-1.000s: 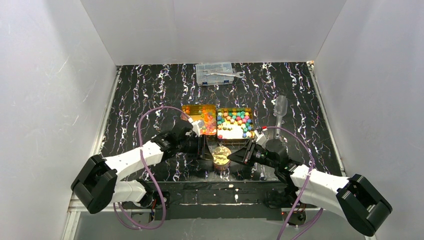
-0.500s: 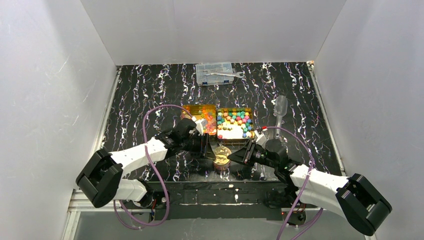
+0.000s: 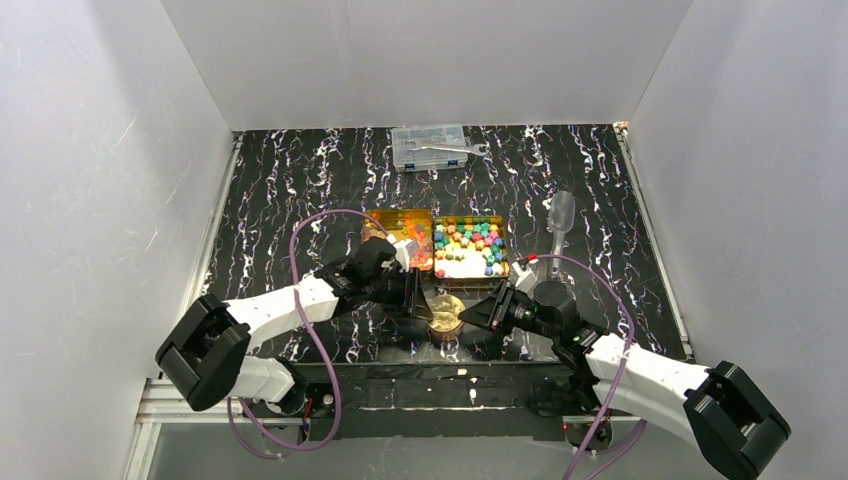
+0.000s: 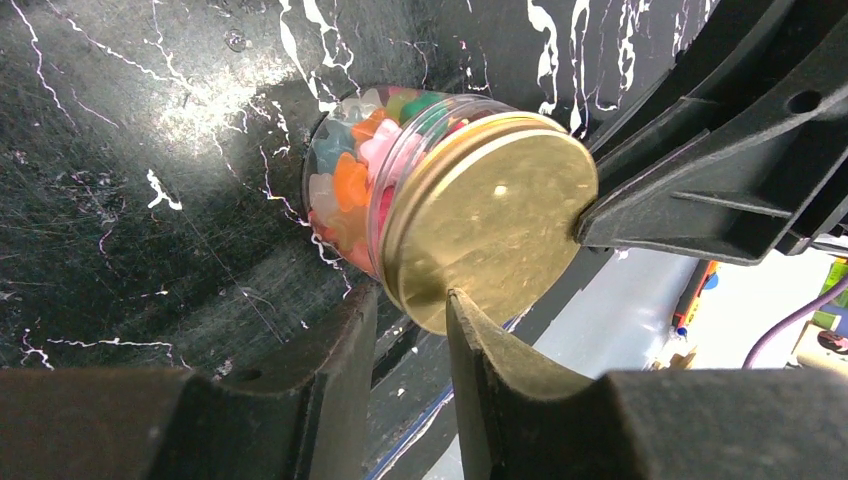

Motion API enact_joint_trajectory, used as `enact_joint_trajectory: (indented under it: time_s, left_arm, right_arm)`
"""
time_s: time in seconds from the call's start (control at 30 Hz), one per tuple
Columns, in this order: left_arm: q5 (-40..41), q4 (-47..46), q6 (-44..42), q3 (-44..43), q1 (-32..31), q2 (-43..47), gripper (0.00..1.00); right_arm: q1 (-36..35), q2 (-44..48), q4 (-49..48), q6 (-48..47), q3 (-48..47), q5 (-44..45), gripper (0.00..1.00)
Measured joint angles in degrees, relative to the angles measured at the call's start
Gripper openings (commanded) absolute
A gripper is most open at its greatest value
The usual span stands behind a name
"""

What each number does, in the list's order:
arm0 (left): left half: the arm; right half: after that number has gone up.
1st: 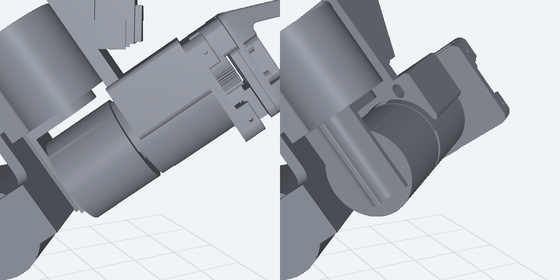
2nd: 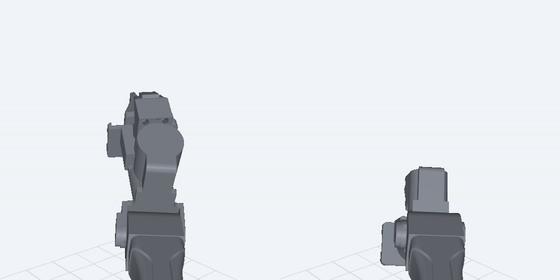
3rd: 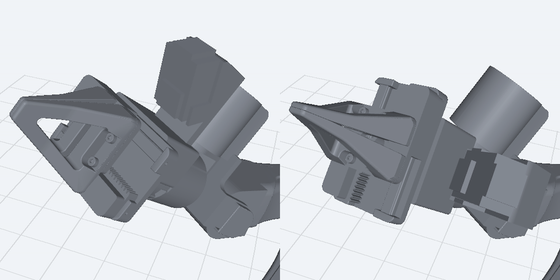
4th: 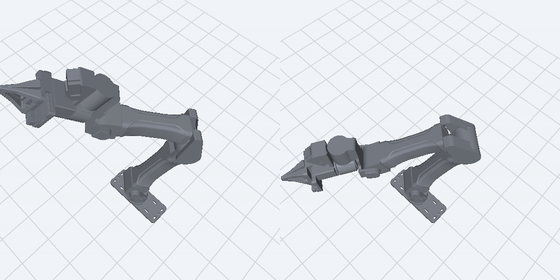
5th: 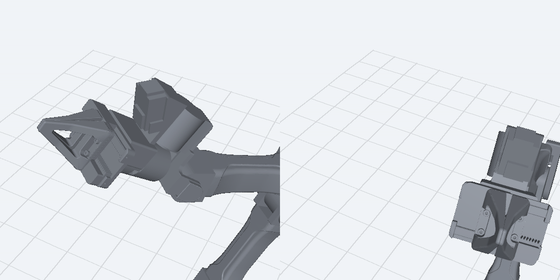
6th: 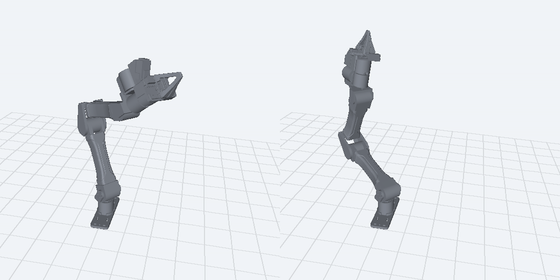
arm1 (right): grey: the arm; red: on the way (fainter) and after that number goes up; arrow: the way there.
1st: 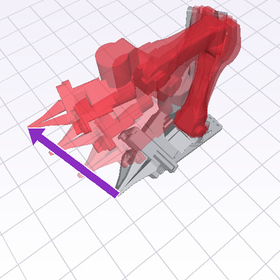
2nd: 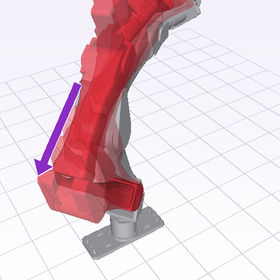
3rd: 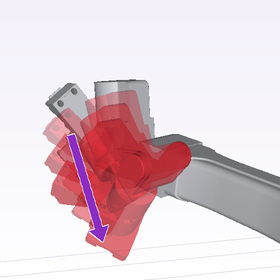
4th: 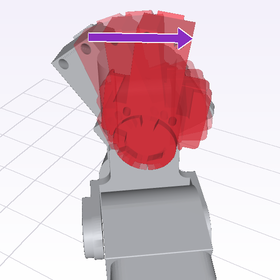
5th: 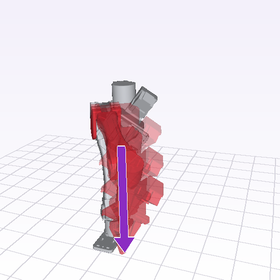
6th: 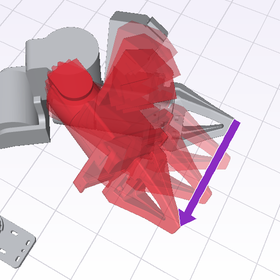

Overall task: Pack the candies
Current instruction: Close the bottle lid on the packing bottle.

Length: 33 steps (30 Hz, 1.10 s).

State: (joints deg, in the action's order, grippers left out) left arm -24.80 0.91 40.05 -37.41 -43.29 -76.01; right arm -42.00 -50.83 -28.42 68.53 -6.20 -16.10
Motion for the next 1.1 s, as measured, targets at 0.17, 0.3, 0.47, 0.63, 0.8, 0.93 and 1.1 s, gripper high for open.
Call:
enact_joint_trajectory:
  time_s: [0.17, 0.3, 0.47, 0.63, 0.8, 0.93, 1.1]
  left_arm:
    - [0.0, 0.0, 0.0, 0.0, -0.2, -0.9, 0.30]
    - [0.0, 0.0, 0.0, -0.2, -0.4, -1.3, 0.29]
    - [0.0, 0.0, 0.0, -0.3, -0.4, -1.4, 0.29]
    - [0.0, 0.0, 0.0, -0.7, -0.5, -1.5, 0.29]
    - [0.0, 0.9, -0.3, -1.7, -0.5, -1.6, 0.29]
    - [0.0, 1.3, -0.7, -2.1, -0.6, -1.6, 0.29]
    - [0.0, 2.3, -0.7, -2.1, -1.6, -1.6, 0.29]
  right_arm:
    - [0.0, 2.2, 2.8, -0.8, 0.0, 1.0, 0.38]
    - [0.0, 3.5, 4.2, -1.3, 0.0, 1.3, 0.38]
    - [0.0, 5.6, 8.1, -2.6, 0.0, 2.5, 0.41]
    - [0.0, 7.7, 14.0, -5.0, -0.9, 4.0, 0.44]
    - [0.0, 7.8, 18.0, -7.9, -3.9, 5.0, 0.46]
    - [0.0, 7.4, 18.7, -9.6, -5.4, 5.5, 0.46]
    - [0.0, 5.3, 20.4, -11.8, -5.8, 5.5, 0.46]
